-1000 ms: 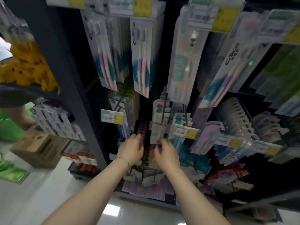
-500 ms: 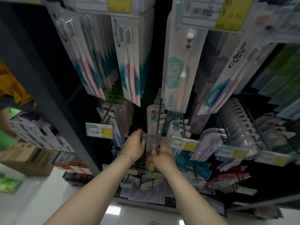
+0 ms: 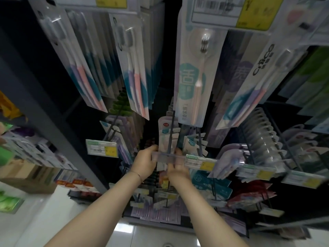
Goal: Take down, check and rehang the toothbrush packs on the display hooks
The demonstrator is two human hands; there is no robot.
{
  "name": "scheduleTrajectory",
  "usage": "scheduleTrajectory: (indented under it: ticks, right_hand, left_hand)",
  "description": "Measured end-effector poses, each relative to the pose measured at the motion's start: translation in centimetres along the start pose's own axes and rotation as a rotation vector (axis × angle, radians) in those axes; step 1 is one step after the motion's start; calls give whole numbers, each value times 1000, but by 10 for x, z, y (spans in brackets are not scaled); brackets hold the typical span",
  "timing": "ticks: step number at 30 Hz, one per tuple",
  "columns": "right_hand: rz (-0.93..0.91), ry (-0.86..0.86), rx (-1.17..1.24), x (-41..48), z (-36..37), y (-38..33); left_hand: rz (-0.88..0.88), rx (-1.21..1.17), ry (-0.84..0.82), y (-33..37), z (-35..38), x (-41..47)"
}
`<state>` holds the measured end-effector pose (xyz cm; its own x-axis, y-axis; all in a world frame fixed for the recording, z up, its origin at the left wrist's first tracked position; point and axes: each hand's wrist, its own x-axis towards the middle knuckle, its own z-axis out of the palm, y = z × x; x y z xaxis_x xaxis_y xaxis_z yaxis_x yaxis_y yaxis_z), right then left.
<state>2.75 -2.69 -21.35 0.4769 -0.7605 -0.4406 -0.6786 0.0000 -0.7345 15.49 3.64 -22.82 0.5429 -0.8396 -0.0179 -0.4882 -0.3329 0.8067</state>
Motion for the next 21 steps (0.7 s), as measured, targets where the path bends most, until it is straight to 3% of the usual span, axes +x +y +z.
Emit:
scheduleTrajectory:
  ticks: [11, 21]
  right_hand:
    - [-115, 145, 163, -13, 7, -2]
    - [-283, 138, -2, -25, 16, 7]
  left_hand:
    - [113, -90, 4, 13, -21, -16]
    - [-56, -176, -17, -7, -25, -46]
